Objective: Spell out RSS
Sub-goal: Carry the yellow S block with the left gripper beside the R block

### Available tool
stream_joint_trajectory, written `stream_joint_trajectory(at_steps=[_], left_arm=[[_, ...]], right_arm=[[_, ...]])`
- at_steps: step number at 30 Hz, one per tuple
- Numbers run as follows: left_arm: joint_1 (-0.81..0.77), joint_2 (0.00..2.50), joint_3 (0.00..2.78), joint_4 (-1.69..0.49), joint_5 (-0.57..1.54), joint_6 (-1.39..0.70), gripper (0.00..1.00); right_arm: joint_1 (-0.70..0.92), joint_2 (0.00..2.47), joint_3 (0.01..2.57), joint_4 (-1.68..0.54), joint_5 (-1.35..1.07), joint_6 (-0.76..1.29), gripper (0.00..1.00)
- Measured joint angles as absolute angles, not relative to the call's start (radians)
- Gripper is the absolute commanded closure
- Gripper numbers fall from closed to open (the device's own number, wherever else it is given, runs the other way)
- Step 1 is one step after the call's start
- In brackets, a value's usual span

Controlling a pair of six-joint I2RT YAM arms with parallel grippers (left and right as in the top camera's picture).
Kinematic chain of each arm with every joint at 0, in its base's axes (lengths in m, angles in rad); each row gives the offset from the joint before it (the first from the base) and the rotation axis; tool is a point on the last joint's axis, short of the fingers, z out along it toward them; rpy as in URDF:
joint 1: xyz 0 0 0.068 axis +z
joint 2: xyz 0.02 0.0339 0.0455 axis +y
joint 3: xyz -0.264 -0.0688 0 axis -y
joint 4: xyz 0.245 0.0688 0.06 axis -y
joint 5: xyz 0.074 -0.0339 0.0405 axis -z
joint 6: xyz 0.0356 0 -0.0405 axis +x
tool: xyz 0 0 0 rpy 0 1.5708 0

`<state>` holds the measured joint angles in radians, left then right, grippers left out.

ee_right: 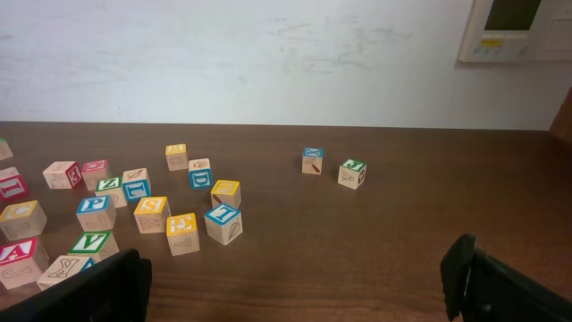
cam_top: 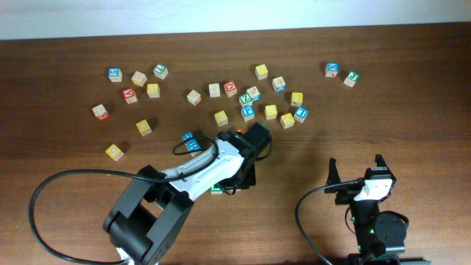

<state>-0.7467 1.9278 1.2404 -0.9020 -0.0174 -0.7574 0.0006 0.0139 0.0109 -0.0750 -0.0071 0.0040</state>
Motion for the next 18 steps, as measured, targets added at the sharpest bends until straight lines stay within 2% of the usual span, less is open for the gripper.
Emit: stream_joint_trajectory(at_steps=[2,4,11,18], left_arm=[[-0.747,1.928,1.240,-0.905,-0.010,-0.757,0.69],[-0.747,1.928,1.240,-0.905,-0.006,-0.758,0.43],[-0.747,1.909,1.241,-0.912,-0.011,-0.764,0.41],[-0.674,1.744,1.388,-0.978,-0.011,-0.680,0.40]], right_arm=[[0.001,0.014,0.011,-0.075,-0.007,0.004,0.02],[0.001,0.014,0.011,-0.075,-0.007,0.004,0.02],[0.001,0.014,0.011,-0.075,-0.007,0.004,0.02],[0.001,0.014,0.011,-0.075,-0.007,0.004,0.02]])
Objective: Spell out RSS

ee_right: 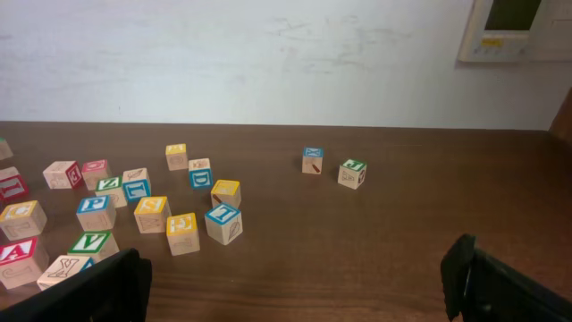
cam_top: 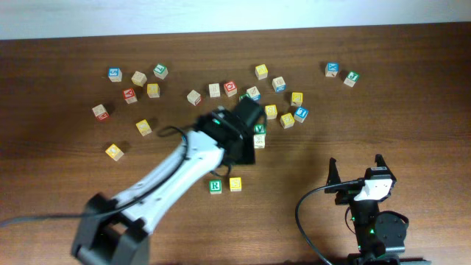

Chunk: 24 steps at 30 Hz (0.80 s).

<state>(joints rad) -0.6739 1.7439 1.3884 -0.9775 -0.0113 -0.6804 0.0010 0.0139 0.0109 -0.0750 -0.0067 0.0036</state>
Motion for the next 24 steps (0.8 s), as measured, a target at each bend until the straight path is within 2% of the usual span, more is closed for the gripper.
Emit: stream_joint_trajectory(at_steps=[1,2,3,6,8,9,13,17,20,24], left_arm=[[-0.640,1.713,1.430,-1.007,-0.012,-0.669,0.38],[-0.578,1.673,1.489,-1.062,-0.011,-0.657,0.13],[-0.492,1.628,1.540,-1.119,-0.012,-0.650,0.01],[-0.160,1.516,1.582,-1.248,-0.063,-0.639,0.01],[0.004,1.510,1.585,-1.325,-0.076,-0.639,0.01],[0.111,1.513,1.585,-1.366,-0.083,-0.639,0.01],[0.247,1.513,1.585,-1.416,-0.086,-0.639,0.01],[0.249,1.513,1.584,-1.418,-0.086,-0.639,0.01],[0.249,1.513,1.584,-1.418,-0.086,-0.639,0.01],[0.249,1.514,1.584,-1.417,-0.086,-0.638,0.01]], right_arm=[[0.001,0.014,0.011,-0.075,-0.007,0.004,0.02],[0.001,0.014,0.011,-0.075,-0.007,0.004,0.02],[0.001,0.014,0.011,-0.075,-0.007,0.003,0.02],[0.001,0.014,0.011,-0.075,-0.007,0.004,0.02],[0.001,0.014,0.011,-0.062,0.004,-0.001,0.02],[0.001,0.015,0.011,-0.002,-0.017,0.019,0.02],[0.001,0.015,0.010,0.149,-0.370,0.312,0.01],[0.001,0.015,0.029,0.422,-0.440,0.455,0.02],[0.001,0.047,0.211,0.311,-0.423,0.414,0.02],[0.001,0.508,0.837,-0.326,-0.417,0.186,0.02]])
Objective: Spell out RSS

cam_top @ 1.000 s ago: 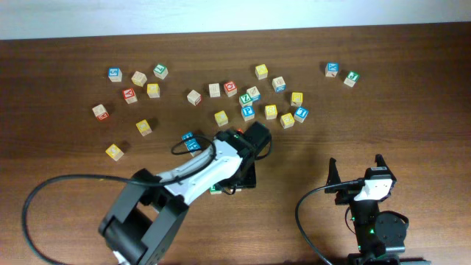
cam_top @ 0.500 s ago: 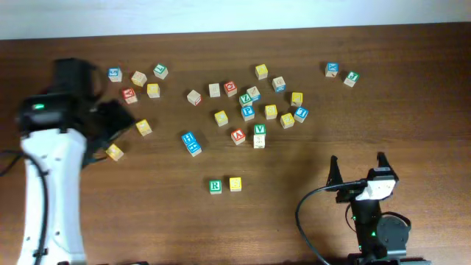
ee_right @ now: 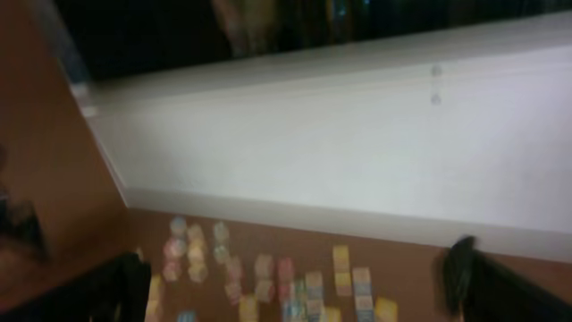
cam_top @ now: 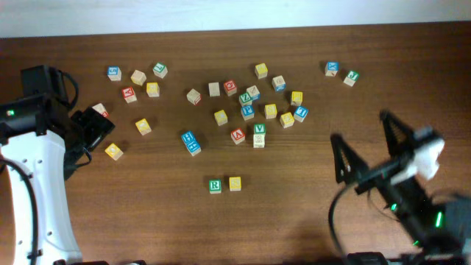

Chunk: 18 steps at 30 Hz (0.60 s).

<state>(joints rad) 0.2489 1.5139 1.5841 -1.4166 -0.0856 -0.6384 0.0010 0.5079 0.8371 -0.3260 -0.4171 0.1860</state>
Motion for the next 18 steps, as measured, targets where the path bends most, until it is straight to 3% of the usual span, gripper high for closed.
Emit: stream_joint_trajectory(at_steps=[4,6,11,13,16,18], left_arm=[[0.249,1.514,1.583,-1.419,-0.086,-0.636,0.01],[0.249,1.514,1.583,-1.419,-0.086,-0.636,0.01],[0.249,1.514,1.583,-1.417,-0.086,-0.636,0.01],[0.249,1.514,1.583,-1.417,-0.086,-0.636,0.01],[0.249,1.514,1.583,-1.417,-0.086,-0.636,0.01],[0.249,1.514,1.583,-1.417,-0.086,-0.636,0.01]], right_arm=[[0.002,1.093,1.444,-0.902,-0.428,0.086,0.02],[0.002,1.338,1.608,-1.057,-0.488,0.075,0.02],[0.002,1.651,1.669,-1.076,-0.815,0.071,0.03],[0.014,1.730,1.669,-1.073,-0.856,0.067,0.14],[0.094,1.794,1.670,-1.037,-0.696,0.105,0.16],[0.214,1.845,1.670,-0.993,-0.362,0.184,0.16]])
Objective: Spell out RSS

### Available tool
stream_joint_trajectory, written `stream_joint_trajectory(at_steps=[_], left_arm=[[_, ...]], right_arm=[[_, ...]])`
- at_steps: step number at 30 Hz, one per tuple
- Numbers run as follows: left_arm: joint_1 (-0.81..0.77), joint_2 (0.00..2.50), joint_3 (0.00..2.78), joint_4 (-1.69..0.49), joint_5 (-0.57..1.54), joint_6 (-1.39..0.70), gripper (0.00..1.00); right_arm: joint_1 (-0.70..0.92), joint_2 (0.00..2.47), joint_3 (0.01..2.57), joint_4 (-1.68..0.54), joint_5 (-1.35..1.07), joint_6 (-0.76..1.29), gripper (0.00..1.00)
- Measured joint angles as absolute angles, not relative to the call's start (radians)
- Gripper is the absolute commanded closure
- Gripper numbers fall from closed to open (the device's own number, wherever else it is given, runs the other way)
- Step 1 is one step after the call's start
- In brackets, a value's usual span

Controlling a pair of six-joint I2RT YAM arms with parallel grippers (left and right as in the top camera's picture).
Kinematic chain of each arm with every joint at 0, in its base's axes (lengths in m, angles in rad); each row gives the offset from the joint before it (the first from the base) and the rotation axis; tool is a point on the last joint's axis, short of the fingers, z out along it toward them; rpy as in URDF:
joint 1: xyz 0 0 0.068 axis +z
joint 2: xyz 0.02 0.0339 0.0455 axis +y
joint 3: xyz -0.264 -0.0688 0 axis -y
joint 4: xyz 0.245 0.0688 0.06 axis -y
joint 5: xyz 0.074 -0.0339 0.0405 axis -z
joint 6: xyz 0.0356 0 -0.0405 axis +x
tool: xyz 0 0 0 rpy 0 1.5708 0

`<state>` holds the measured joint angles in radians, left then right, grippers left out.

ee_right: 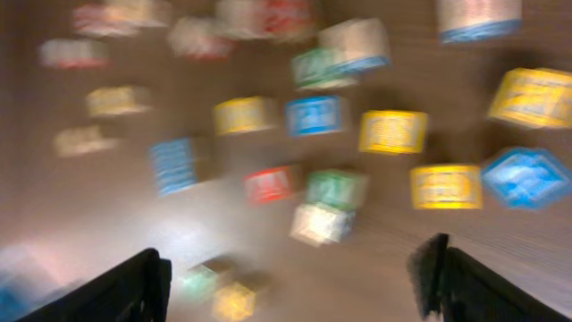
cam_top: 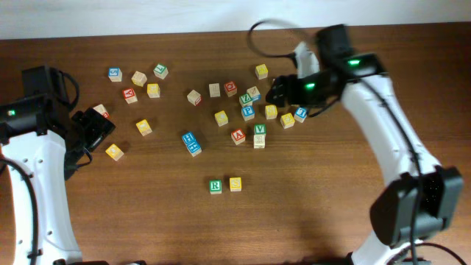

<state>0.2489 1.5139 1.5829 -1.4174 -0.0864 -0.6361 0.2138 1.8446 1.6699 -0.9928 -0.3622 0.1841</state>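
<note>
A green R block and a yellow S block lie side by side at the front middle of the table; in the blurred right wrist view they show as a green block and a yellow block. My right gripper hangs over the cluster of letter blocks at the back middle, open, with nothing between its fingers. Below it lie yellow blocks and a blue block. My left gripper is at the left edge, its jaws too dark to read.
Several loose letter blocks lie across the back half: a blue pair, a red A, a green V, two at the far right, and a group at the left. A yellow block sits beside the left arm.
My right arm has moved from the front right of the table to above the block cluster at the back middle, gripper still open. The left arm and the blocks have not moved.
The left arm was over the front middle of the table by the green block, with the right arm parked at the front right. Then the left arm was over the cluster, R and S lying side by side. Then the left arm was at the left edge, the right arm lifted, now over the cluster.
</note>
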Motion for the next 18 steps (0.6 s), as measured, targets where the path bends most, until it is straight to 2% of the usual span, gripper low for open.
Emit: stream_joint_trajectory(at_steps=[2,5,6,8,18], left_arm=[[0.249,1.514,1.583,-1.419,-0.086,-0.636,0.01],[0.249,1.514,1.583,-1.418,-0.086,-0.636,0.01],[0.249,1.514,1.583,-1.418,-0.086,-0.636,0.01],[0.249,1.514,1.583,-1.418,-0.086,-0.636,0.01],[0.249,1.514,1.583,-1.418,-0.086,-0.636,0.01]], right_arm=[[0.302,1.895,1.670,-0.927,-0.112,0.215,0.16],[0.352,1.969,1.673,-0.871,0.041,0.237,0.16],[0.363,2.012,1.673,-0.853,0.074,0.245,0.20],[0.374,2.067,1.673,-0.821,0.102,0.256,0.28],[0.387,2.153,1.673,-0.754,0.120,0.262,0.28]])
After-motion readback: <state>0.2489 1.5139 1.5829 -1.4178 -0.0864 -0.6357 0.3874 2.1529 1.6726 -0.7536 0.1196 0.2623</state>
